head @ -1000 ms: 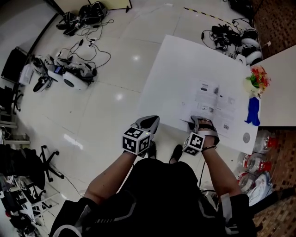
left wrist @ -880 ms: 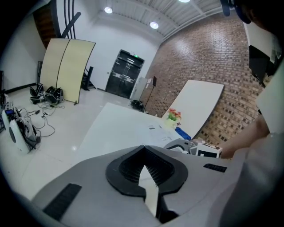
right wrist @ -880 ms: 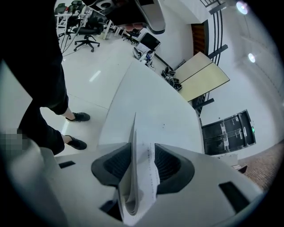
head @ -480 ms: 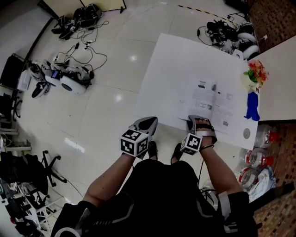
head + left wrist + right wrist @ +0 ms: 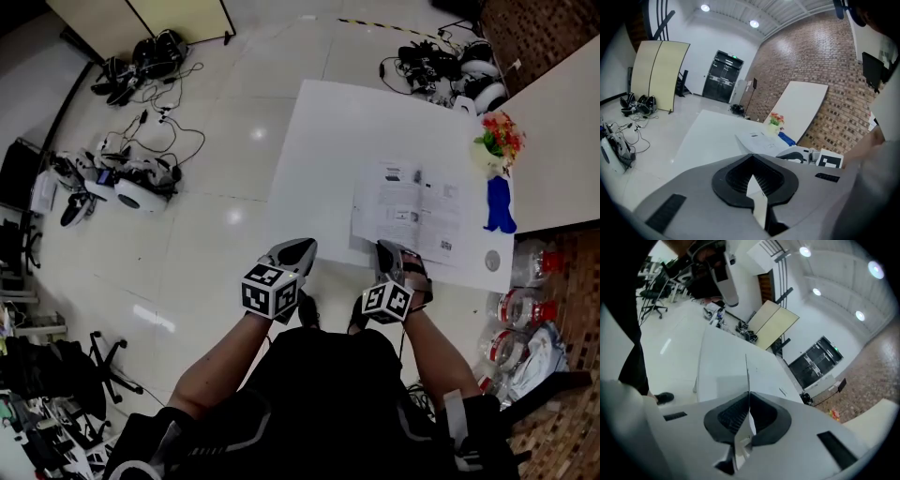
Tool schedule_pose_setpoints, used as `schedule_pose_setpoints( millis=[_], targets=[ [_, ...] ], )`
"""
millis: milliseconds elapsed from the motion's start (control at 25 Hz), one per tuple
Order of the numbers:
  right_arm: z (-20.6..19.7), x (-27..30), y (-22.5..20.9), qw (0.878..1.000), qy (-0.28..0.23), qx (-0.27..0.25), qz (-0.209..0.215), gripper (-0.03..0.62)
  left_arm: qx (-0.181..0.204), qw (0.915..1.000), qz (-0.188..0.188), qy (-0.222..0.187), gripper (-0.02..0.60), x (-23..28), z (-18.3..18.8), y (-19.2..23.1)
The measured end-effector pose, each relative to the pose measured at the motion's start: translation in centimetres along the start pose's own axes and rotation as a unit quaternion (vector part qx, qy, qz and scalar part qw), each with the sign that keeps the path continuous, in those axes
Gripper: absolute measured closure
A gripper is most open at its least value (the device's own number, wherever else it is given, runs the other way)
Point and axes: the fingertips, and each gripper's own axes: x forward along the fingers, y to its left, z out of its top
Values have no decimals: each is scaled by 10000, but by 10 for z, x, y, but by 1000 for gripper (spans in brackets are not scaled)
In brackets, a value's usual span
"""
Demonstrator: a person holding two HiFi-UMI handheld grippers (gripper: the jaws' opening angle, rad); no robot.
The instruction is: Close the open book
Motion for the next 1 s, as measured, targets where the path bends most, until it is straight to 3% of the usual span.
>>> schedule_pose_setpoints(
  millis=[80,160,320,400,560,720,760,880,960,1000],
  targets=[
    [-2,-13,-14,9968,-119,781,-146,585,106,9999,-135,7,588,8,6,-10],
    [-6,-26,-27,9853,-279,1665,-269,585,214,9994,-272,23,588,16,11,-20],
    [-32,-52,-54,9419,-674,3245,-548,585,431,9975,-549,93,588,36,20,-43],
    [-53,-64,-68,9056,-794,4099,-752,585,532,9961,-688,147,588,46,24,-56],
    [-113,-78,-80,8096,-831,5712,-1066,585,738,9922,-971,268,588,68,28,-83],
    [-162,-78,-77,7180,-923,6829,-980,585,869,9886,-1166,387,588,86,29,-107],
    [-171,-77,-77,6992,-942,7026,-928,585,884,9880,-1194,422,588,90,29,-110],
    [-192,-71,-72,6580,-888,7436,-791,583,916,9866,-1245,522,588,99,27,-117],
    [-202,-67,-67,6206,-881,7760,-701,583,940,9860,-1265,553,588,105,26,-120],
    [-206,-67,-65,6093,-857,7853,-685,582,941,9858,-1276,558,588,107,26,-121]
  ],
)
